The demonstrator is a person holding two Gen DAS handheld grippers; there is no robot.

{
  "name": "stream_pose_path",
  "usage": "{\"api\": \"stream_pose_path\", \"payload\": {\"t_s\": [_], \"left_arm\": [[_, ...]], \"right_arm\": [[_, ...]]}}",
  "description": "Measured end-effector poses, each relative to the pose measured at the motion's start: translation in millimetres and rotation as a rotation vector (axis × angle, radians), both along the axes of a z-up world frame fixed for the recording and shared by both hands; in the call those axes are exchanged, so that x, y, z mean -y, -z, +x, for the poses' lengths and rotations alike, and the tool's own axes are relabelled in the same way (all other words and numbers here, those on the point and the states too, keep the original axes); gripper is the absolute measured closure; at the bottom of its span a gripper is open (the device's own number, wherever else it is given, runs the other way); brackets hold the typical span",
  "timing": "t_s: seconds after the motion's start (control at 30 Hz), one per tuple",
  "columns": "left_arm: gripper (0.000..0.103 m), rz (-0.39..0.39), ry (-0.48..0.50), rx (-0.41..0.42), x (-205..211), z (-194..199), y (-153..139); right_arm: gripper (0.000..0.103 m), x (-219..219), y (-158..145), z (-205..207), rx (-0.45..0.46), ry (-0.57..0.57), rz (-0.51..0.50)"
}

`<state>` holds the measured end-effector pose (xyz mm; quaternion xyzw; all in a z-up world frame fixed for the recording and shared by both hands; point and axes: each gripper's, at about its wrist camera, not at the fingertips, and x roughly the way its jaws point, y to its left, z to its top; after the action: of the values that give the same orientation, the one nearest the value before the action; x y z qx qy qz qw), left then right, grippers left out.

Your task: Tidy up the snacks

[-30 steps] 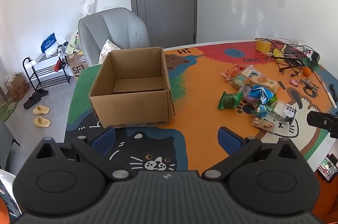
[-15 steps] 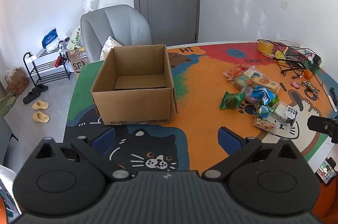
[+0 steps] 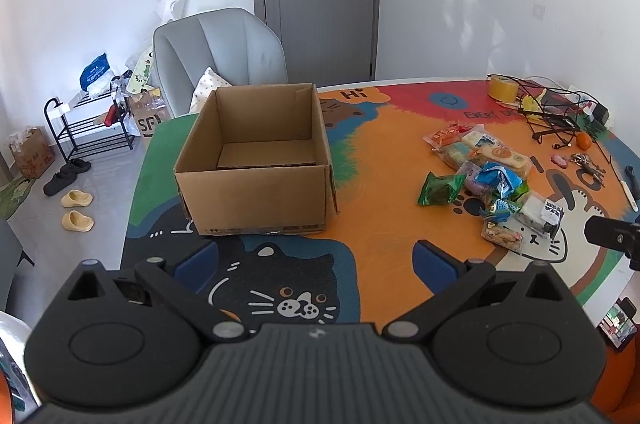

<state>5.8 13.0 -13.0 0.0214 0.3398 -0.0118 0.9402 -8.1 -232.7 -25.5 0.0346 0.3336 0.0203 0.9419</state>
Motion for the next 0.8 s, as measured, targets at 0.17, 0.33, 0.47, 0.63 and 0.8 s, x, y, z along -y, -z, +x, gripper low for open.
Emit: {"api": "stream_pose_path", "payload": {"t_s": [0.17, 0.33, 0.47, 0.63, 0.8], "left_arm": [[0.0, -0.008, 0.005, 0.006, -1.1, -0.8, -1.4], [0.0, -0.013, 0.004, 0.006, -1.7, -1.0, -1.9], [0.0, -0.016, 0.006, 0.012, -1.7, -1.4, -3.1], [0.0, -0.018, 0.01, 0.023, -1.0, -4.1, -5.8], [0.0, -0.019, 0.014, 0.031, -1.4, -7.7, -8.1]], "right_arm": [[0.0, -0.2, -0.4, 0.4, 0.002, 0.0, -0.006], [0.0, -0.2, -0.7, 0.1, 0.004, 0.0, -0.007], [0.0, -0.3, -1.0, 0.1, 0.004, 0.001, -0.007], [0.0, -0.3, -3.0, -0.7, 0.009, -0.001, -0.009], [0.0, -1.1, -5.7, -2.5, 0.017, -0.007, -0.009]]}}
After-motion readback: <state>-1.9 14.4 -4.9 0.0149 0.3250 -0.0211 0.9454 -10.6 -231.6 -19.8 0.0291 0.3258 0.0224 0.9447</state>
